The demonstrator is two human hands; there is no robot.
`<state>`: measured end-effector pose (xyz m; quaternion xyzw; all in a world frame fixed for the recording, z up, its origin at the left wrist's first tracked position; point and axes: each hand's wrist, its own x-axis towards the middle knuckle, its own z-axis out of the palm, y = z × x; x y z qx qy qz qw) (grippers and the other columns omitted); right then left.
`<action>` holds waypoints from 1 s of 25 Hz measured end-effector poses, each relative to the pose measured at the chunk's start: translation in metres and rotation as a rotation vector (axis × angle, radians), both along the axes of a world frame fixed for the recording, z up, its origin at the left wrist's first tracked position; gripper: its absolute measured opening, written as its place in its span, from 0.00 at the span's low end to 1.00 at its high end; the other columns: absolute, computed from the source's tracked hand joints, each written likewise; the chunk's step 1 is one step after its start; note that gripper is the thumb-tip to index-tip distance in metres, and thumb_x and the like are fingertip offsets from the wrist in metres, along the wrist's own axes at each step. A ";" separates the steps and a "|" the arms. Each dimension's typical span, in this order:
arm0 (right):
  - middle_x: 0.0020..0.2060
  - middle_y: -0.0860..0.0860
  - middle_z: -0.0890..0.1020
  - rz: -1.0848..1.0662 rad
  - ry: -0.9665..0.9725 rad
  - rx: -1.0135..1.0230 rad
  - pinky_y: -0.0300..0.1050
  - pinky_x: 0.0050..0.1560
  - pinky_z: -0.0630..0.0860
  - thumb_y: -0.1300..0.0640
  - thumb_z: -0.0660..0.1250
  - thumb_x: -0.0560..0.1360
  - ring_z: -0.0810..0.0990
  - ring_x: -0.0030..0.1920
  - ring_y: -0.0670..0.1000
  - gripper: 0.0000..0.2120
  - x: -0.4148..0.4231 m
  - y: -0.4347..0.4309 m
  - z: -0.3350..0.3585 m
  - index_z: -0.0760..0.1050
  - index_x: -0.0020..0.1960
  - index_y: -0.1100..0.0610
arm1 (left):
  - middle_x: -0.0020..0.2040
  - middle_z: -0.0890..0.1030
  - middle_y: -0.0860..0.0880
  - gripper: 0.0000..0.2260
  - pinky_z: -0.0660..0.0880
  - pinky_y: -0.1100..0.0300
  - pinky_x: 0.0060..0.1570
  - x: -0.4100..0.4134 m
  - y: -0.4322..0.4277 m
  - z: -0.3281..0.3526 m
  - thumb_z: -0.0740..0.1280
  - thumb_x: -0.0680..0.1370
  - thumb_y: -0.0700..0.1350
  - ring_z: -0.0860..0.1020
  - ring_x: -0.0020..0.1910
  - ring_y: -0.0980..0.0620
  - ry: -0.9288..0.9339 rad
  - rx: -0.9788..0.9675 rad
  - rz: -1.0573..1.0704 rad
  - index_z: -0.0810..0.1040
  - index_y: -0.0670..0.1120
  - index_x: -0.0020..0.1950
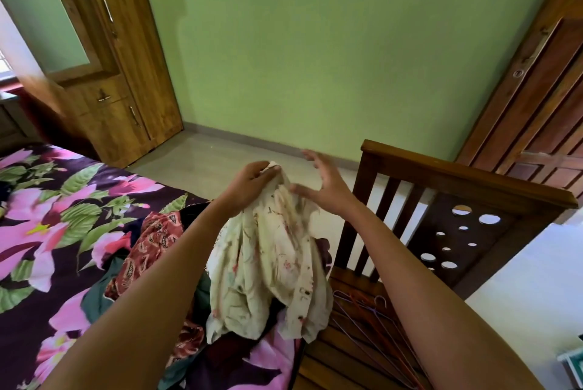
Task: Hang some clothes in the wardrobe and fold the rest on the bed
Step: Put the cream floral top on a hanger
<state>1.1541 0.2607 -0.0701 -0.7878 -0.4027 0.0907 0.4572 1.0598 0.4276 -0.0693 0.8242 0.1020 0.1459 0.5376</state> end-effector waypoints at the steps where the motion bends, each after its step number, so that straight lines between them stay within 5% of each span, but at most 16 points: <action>1: 0.62 0.50 0.72 0.086 -0.023 -0.017 0.41 0.62 0.66 0.52 0.70 0.74 0.69 0.61 0.46 0.27 -0.006 0.002 0.005 0.66 0.70 0.53 | 0.36 0.75 0.41 0.16 0.70 0.54 0.36 0.002 -0.005 0.009 0.62 0.79 0.52 0.73 0.35 0.49 0.002 0.040 -0.070 0.76 0.39 0.43; 5: 0.38 0.47 0.76 -0.019 -0.101 0.102 0.37 0.38 0.68 0.60 0.63 0.79 0.73 0.36 0.43 0.09 -0.009 0.008 0.010 0.76 0.53 0.65 | 0.35 0.77 0.46 0.12 0.70 0.59 0.33 0.003 -0.010 0.015 0.70 0.74 0.49 0.74 0.33 0.50 -0.058 0.123 -0.031 0.77 0.40 0.42; 10: 0.31 0.44 0.71 -0.330 -0.099 0.299 0.31 0.29 0.66 0.60 0.57 0.81 0.68 0.28 0.40 0.09 -0.012 -0.009 0.003 0.73 0.51 0.65 | 0.37 0.77 0.48 0.14 0.69 0.60 0.34 -0.011 -0.004 -0.014 0.73 0.72 0.50 0.74 0.36 0.50 0.382 0.597 0.086 0.79 0.42 0.48; 12: 0.32 0.44 0.72 -0.432 -0.108 0.436 0.32 0.29 0.65 0.56 0.58 0.81 0.69 0.28 0.40 0.11 -0.011 -0.025 0.009 0.72 0.51 0.64 | 0.39 0.77 0.44 0.12 0.68 0.60 0.32 -0.018 -0.002 -0.024 0.67 0.77 0.48 0.75 0.36 0.47 0.436 0.578 0.229 0.78 0.39 0.51; 14: 0.35 0.43 0.73 -0.219 -0.318 0.234 0.34 0.30 0.65 0.48 0.65 0.77 0.70 0.30 0.39 0.18 -0.009 -0.049 0.018 0.71 0.55 0.63 | 0.41 0.77 0.38 0.08 0.66 0.58 0.33 -0.019 -0.009 -0.022 0.61 0.80 0.41 0.75 0.39 0.44 0.351 0.358 0.327 0.77 0.38 0.49; 16: 0.38 0.46 0.75 -0.012 -0.489 -0.310 0.38 0.32 0.66 0.41 0.70 0.71 0.73 0.32 0.43 0.28 -0.006 -0.067 0.024 0.71 0.60 0.59 | 0.41 0.75 0.40 0.07 0.63 0.56 0.33 -0.014 -0.025 -0.010 0.57 0.78 0.36 0.73 0.41 0.45 0.192 0.242 0.387 0.75 0.39 0.46; 18: 0.39 0.53 0.79 -0.120 -0.596 -0.538 0.41 0.35 0.67 0.46 0.66 0.75 0.79 0.39 0.53 0.20 -0.005 -0.079 0.023 0.73 0.59 0.59 | 0.40 0.74 0.43 0.06 0.62 0.56 0.33 -0.007 -0.042 0.007 0.58 0.77 0.36 0.71 0.39 0.46 0.051 0.330 0.480 0.74 0.38 0.48; 22: 0.27 0.55 0.78 -0.648 -0.877 0.072 0.36 0.27 0.62 0.59 0.60 0.76 0.77 0.24 0.56 0.09 -0.007 -0.093 0.023 0.76 0.46 0.64 | 0.37 0.72 0.47 0.06 0.61 0.60 0.32 -0.006 -0.066 0.032 0.63 0.76 0.40 0.70 0.35 0.48 -0.087 0.670 0.575 0.72 0.40 0.51; 25: 0.27 0.56 0.78 -0.712 -0.807 0.009 0.38 0.29 0.61 0.65 0.69 0.72 0.78 0.25 0.59 0.05 -0.007 -0.098 0.017 0.73 0.42 0.63 | 0.38 0.75 0.46 0.09 0.62 0.58 0.35 -0.008 -0.071 0.026 0.64 0.77 0.45 0.70 0.35 0.49 -0.043 0.768 0.513 0.73 0.40 0.52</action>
